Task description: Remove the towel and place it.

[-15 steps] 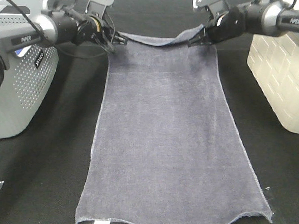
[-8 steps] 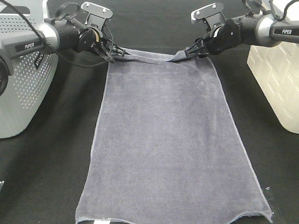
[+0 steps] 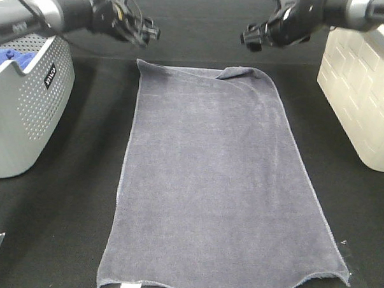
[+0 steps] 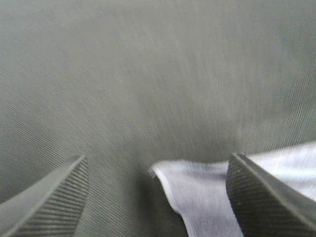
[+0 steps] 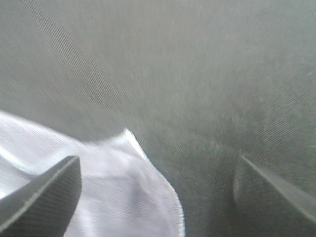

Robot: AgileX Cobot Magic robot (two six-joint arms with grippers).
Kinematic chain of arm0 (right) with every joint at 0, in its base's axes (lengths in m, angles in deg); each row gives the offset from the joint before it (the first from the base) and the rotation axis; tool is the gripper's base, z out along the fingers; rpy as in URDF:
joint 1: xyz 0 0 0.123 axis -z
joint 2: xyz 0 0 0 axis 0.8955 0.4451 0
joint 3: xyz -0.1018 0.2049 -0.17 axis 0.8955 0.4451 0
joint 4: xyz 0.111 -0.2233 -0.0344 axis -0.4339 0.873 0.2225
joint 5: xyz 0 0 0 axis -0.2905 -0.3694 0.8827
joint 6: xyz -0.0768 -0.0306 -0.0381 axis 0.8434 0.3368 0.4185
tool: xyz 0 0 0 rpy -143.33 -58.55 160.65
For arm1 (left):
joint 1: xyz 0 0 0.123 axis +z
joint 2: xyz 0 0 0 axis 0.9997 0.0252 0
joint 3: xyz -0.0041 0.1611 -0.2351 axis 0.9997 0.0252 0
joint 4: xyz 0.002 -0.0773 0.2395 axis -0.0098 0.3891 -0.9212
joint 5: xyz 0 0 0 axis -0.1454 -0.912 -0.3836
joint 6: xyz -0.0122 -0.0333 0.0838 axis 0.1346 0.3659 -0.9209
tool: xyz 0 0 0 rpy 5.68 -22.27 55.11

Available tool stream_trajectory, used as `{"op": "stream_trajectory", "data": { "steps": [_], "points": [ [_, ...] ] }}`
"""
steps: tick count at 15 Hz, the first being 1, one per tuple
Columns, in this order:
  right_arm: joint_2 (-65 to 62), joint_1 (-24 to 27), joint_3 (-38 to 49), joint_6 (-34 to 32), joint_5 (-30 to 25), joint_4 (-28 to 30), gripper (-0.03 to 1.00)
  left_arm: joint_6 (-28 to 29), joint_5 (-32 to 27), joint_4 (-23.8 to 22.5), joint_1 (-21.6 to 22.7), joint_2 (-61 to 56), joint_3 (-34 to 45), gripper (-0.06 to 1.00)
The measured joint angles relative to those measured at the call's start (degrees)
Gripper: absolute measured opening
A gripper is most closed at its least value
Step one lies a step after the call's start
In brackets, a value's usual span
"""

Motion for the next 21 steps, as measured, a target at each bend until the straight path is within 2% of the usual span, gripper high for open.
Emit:
{"op": "stream_trajectory", "data": {
  "steps": [1, 5, 10, 13, 14, 15, 18, 20, 21],
  "points": [
    [-1.8, 0.0, 0.0, 0.0, -1.3, -1.2, 0.79, 0.0, -2.4, 0.6, -0.1, -1.6, 0.0, 0.74],
    [-10.7, 0.0, 0.0, 0.0, -11.5, -3.8, 0.79, -0.3, -18.0, 2.8, -1.2, -9.7, 0.0, 0.74],
    [-20.9, 0.0, 0.0, 0.0, -32.6, -6.0, 0.79, -1.9, -36.6, 3.3, -2.2, -20.1, 0.0, 0.74],
    [-24.5, 0.0, 0.0, 0.0, -46.3, -7.2, 0.79, -6.7, -48.0, 3.3, -2.2, -25.6, 0.0, 0.74],
    [-24.9, 0.0, 0.0, 0.0, -50.8, -7.2, 0.79, -7.3, -49.6, 3.2, -2.2, -26.7, 0.0, 0.74],
    [-24.9, 0.0, 0.0, 0.0, -52.8, -7.2, 0.79, -7.4, -49.9, 3.2, -2.2, -27.7, 0.2, 0.74],
    [-26.9, 0.0, 2.3, 0.0, -53.4, -7.2, 0.79, -7.5, -50.1, 4.4, -2.2, -32.5, 4.1, 0.74],
    [-31.5, 0.0, 7.6, 0.0, -53.5, -7.2, 0.79, -7.7, -50.1, 4.6, -2.2, -38.6, 11.8, 0.74],
    [-36.4, 0.0, 13.3, 0.0, -53.6, -7.2, 0.79, -7.7, -50.1, 4.6, -2.2, -44.6, 19.3, 0.74]
  ]
}}
